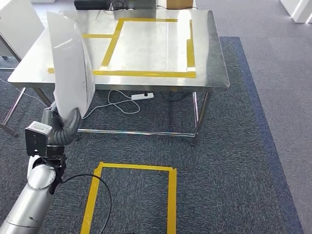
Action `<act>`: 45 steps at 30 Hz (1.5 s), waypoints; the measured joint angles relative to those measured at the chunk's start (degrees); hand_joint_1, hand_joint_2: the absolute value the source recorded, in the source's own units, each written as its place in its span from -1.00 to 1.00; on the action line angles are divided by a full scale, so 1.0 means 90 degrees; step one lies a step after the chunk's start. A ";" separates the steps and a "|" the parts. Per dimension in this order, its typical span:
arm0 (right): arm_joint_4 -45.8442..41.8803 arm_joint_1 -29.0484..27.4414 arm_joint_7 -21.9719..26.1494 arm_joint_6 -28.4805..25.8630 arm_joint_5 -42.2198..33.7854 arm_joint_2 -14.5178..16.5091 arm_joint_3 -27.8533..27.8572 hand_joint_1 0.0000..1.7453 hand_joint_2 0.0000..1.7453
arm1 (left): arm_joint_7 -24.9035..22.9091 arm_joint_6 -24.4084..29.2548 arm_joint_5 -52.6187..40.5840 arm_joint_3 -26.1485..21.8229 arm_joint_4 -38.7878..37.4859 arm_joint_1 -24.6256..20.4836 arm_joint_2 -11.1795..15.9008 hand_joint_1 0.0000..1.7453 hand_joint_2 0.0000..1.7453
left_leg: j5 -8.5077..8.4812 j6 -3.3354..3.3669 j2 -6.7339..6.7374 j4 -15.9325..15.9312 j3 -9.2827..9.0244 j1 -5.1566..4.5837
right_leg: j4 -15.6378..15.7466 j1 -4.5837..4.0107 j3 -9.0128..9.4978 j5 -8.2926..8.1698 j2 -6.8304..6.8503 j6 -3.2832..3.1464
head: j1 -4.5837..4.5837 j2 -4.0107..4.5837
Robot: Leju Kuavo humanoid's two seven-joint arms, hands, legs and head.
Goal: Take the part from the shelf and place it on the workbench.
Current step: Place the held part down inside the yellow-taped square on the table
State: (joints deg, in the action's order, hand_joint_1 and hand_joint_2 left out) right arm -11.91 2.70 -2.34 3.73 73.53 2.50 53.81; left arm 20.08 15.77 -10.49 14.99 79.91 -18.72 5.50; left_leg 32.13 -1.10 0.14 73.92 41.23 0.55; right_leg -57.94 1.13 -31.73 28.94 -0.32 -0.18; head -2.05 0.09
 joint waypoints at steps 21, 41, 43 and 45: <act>0.0002 -0.0023 -0.0018 0.0033 0.0002 0.0001 -0.0006 -1.00 -1.00 | -0.0022 -0.0057 0.0008 0.0006 0.0018 -0.0010 0.0013 1.00 1.00 | -0.0068 0.0239 -0.0030 -0.1773 -0.1466 -0.0062 | -0.0125 -0.0087 -0.0651 -0.0408 0.0040 0.0170 | 0.0002 0.0000; 0.0001 0.0014 -0.0014 0.0035 0.0008 0.0002 -0.0007 -1.00 -1.00 | -0.0023 -0.0061 0.0005 0.0007 0.0043 -0.0044 0.0027 1.00 1.00 | -0.0807 0.0280 -0.0030 -0.1658 -0.0536 0.0043 | -0.0482 0.0005 -0.0156 0.0470 -0.0017 0.0331 | 0.0090 0.0000; 0.0002 0.0019 -0.0013 0.0037 0.0009 0.0005 -0.0011 -1.00 -1.00 | -0.0021 -0.0069 0.0005 0.0008 0.0043 -0.0053 0.0018 1.00 1.00 | -0.0776 0.0330 -0.0029 -0.1658 -0.0546 0.0014 | -0.1359 -0.0001 -0.0630 0.0825 -0.0011 0.0342 | 0.0075 0.0000; 0.0002 0.0016 -0.0016 0.0032 0.0010 0.0004 -0.0012 -1.00 -1.00 | -0.0021 -0.0076 0.0007 0.0009 0.0042 -0.0045 0.0013 1.00 1.00 | -0.0750 0.0360 -0.0035 -0.1657 -0.0562 -0.0022 | -0.1811 -0.0011 -0.0960 0.0853 -0.0011 0.0323 | 0.0072 0.0000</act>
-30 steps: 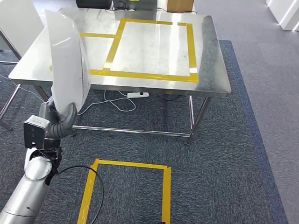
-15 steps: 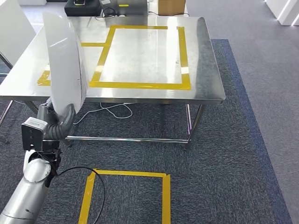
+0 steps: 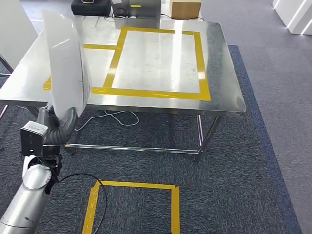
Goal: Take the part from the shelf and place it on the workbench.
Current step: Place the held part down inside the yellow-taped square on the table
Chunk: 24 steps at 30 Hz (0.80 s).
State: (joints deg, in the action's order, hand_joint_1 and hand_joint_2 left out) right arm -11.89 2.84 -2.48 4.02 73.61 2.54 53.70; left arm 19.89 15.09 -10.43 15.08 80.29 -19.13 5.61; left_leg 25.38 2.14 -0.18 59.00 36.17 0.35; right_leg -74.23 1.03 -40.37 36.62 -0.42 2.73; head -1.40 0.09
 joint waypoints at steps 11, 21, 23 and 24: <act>-0.0001 0.0006 0.0002 -0.0003 0.0000 -0.0012 -0.0010 -1.00 -1.00 | 0.0000 -0.0001 0.0002 -0.0001 0.0009 -0.0037 -0.0005 1.00 1.00 | 0.0354 -0.0225 -0.0010 0.0410 0.0074 -0.0053 | 0.1896 -0.0054 0.0829 -0.1026 0.0027 -0.0329 | 0.0030 0.0000; -0.0001 0.0007 0.0006 -0.0002 0.0001 -0.0012 -0.0010 -1.00 -1.00 | -0.0004 -0.0031 0.0005 0.0001 0.0009 -0.0012 0.0015 1.00 1.00 | 0.0093 -0.0283 0.0001 0.0012 -0.0171 0.0033 | 0.1874 -0.0063 0.0939 -0.0902 0.0017 -0.0211 | 0.0038 0.0000; -0.0001 0.0009 0.0006 -0.0002 0.0002 -0.0013 -0.0010 -1.00 -1.00 | -0.0008 -0.0038 0.0007 0.0001 0.0010 -0.0009 0.0019 1.00 1.00 | 0.0136 -0.0198 -0.0007 -0.0029 -0.0182 0.0012 | 0.1889 -0.0058 0.0940 -0.0890 0.0021 -0.0135 | 0.0029 0.0000; -0.0001 0.0008 0.0005 -0.0003 0.0002 -0.0014 -0.0010 -1.00 -1.00 | -0.0008 -0.0038 0.0008 -0.0001 0.0011 -0.0009 0.0022 1.00 1.00 | 0.0137 -0.0158 -0.0007 -0.0050 -0.0201 0.0016 | 0.1875 -0.0050 0.0934 -0.0864 0.0024 -0.0099 | 0.0029 0.0000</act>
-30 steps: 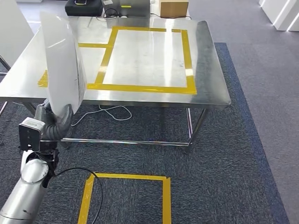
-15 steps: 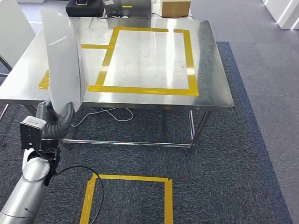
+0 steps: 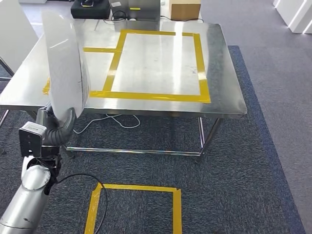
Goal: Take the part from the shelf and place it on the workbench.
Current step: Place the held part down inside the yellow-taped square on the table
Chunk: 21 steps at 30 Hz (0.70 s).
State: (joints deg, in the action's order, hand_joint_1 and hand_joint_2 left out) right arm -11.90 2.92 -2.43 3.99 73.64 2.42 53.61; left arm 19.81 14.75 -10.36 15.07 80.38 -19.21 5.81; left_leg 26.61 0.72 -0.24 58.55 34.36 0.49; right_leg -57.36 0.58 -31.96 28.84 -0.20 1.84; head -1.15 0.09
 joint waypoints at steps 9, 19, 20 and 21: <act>0.0001 -0.0030 -0.0002 0.0001 0.0000 0.0009 -0.0002 -1.00 -1.00 | 0.0001 -0.0016 -0.0001 0.0001 0.0003 0.0028 -0.0010 1.00 1.00 | 0.0129 0.0137 -0.0008 -0.0045 -0.0203 -0.0002 | -0.1142 0.0010 -0.0872 0.0041 0.0013 0.0053 | -0.0059 0.0000; 0.0001 -0.0028 -0.0002 0.0001 0.0000 0.0009 -0.0002 -1.00 -1.00 | -0.0004 -0.0036 -0.0002 0.0005 0.0015 0.0001 -0.0002 1.00 1.00 | 0.0731 -0.0155 0.0001 0.0981 0.0186 -0.0006 | 0.0007 0.0016 -0.0150 -0.0187 0.0018 -0.0254 | -0.0004 0.0000; 0.0001 -0.0025 -0.0002 -0.0001 0.0000 0.0009 -0.0002 -1.00 -1.00 | -0.0004 -0.0036 -0.0002 0.0006 0.0014 0.0014 -0.0001 1.00 1.00 | 0.0863 -0.0173 0.0002 0.1404 0.0429 0.0003 | 0.0005 0.0014 -0.0126 -0.0163 0.0016 -0.0268 | -0.0006 0.0000; 0.0001 -0.0028 -0.0003 -0.0003 0.0000 0.0009 -0.0002 -1.00 -1.00 | -0.0004 -0.0036 -0.0002 0.0006 0.0013 0.0034 0.0001 1.00 1.00 | 0.0900 -0.0185 0.0002 0.1694 0.0618 0.0008 | 0.0003 0.0012 -0.0095 -0.0136 0.0012 -0.0275 | -0.0005 0.0000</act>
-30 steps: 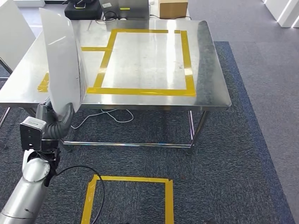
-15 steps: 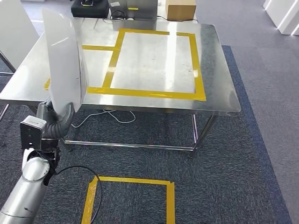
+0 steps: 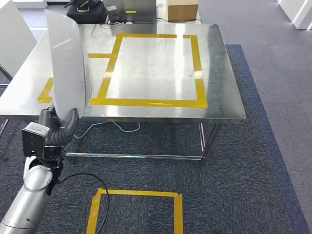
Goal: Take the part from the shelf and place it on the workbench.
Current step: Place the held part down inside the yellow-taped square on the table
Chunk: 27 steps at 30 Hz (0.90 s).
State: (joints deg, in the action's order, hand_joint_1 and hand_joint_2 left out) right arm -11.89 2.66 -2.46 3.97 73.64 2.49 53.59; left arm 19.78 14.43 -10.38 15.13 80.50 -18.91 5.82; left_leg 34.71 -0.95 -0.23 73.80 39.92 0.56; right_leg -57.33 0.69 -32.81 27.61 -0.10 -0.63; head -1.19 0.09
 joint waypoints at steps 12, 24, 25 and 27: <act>0.0000 0.0010 0.0002 0.0010 0.0000 0.0007 -0.0001 -1.00 -1.00 | -0.0002 -0.0001 0.0001 -0.0002 0.0004 -0.0024 -0.0003 1.00 1.00 | -0.0955 0.0286 0.0008 -0.1775 -0.0646 -0.0004 | -0.0464 -0.0014 -0.0051 0.0474 -0.0004 0.0300 | -0.0024 0.0000; 0.0000 -0.0005 -0.0001 0.0016 0.0001 0.0010 -0.0001 -1.00 -1.00 | -0.0006 -0.0024 0.0004 0.0004 0.0005 -0.0037 -0.0010 1.00 1.00 | -0.0638 0.0116 -0.0010 -0.1739 -0.0905 -0.0028 | -0.0142 0.0019 -0.0290 -0.0113 -0.0004 0.0228 | -0.0028 0.0000; 0.0000 -0.0012 -0.0002 0.0016 0.0001 0.0010 0.0000 -1.00 -1.00 | -0.0006 -0.0024 0.0004 0.0005 0.0006 -0.0039 -0.0010 1.00 1.00 | -0.0606 0.0082 -0.0007 -0.1714 -0.0916 -0.0022 | -0.0128 0.0025 -0.0265 -0.0100 -0.0006 0.0187 | -0.0027 0.0000; 0.0000 -0.0010 -0.0002 0.0018 0.0002 0.0010 0.0000 -1.00 -1.00 | -0.0005 -0.0022 0.0004 0.0005 0.0008 -0.0048 -0.0008 1.00 1.00 | -0.0405 0.0023 -0.0001 -0.1346 -0.0774 -0.0012 | -0.0105 0.0045 -0.0189 -0.0066 -0.0006 0.0101 | -0.0003 0.0000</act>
State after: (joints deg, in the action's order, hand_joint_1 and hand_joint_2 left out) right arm -11.89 2.57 -2.48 4.13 73.65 2.58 53.59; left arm 19.74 14.22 -10.34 15.17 80.58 -19.34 5.75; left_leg 31.07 -0.74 -0.23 61.69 32.96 0.46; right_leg -58.28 1.10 -34.52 27.02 -0.15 0.27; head -1.21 0.09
